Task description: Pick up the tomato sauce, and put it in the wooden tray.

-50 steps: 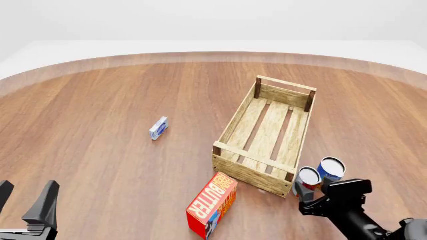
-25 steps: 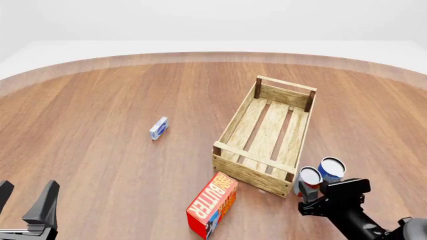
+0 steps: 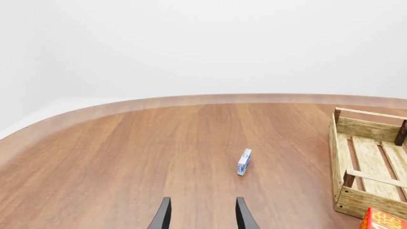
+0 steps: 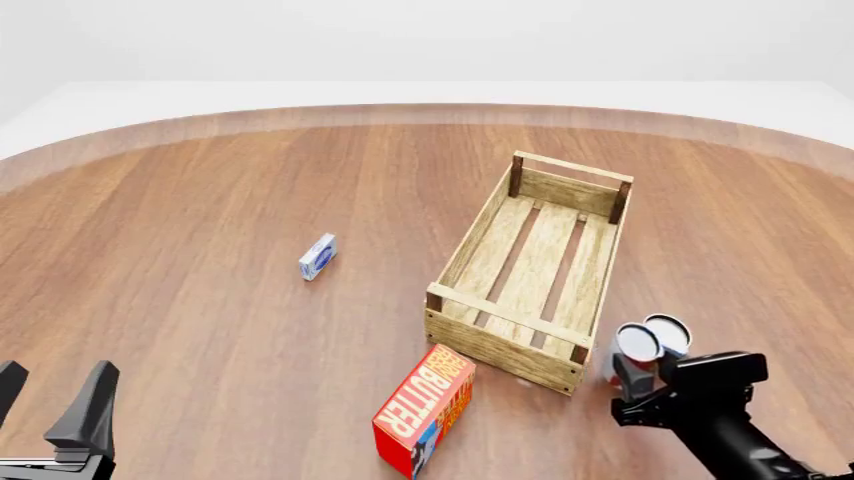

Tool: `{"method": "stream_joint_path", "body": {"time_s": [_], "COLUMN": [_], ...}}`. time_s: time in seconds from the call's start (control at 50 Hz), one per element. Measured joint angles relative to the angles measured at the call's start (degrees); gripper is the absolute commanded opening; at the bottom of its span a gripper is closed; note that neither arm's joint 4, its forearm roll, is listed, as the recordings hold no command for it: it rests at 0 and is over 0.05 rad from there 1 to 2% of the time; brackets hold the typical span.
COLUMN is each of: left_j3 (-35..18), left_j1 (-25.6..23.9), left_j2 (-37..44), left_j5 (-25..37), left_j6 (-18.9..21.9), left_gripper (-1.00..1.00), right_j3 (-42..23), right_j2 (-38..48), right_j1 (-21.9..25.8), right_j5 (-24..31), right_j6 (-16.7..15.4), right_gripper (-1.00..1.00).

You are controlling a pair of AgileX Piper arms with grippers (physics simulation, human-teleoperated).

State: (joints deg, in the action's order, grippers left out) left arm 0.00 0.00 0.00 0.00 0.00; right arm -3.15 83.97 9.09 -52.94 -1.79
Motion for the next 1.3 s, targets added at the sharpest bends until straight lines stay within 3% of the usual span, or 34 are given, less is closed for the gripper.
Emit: {"method": "stream_joint_path", "body": {"time_s": [0.64, 1.3], "left_j3": [0.0, 0.0], "left_j1": [0.0, 0.0], "left_j2": [0.0, 0.0], "left_j5": [0.0, 0.0], "left_j6": [0.0, 0.0], "left_gripper": [1.00, 1.00], "right_j3": [-2.7, -7.8], "right_j2": [-23.3, -38.2], "right_j1": [-0.8, -0.5], "right_j5": [21.8, 38.6], "right_j6": [-0.8, -2.6], "right_gripper": [-1.00, -1.00]}}
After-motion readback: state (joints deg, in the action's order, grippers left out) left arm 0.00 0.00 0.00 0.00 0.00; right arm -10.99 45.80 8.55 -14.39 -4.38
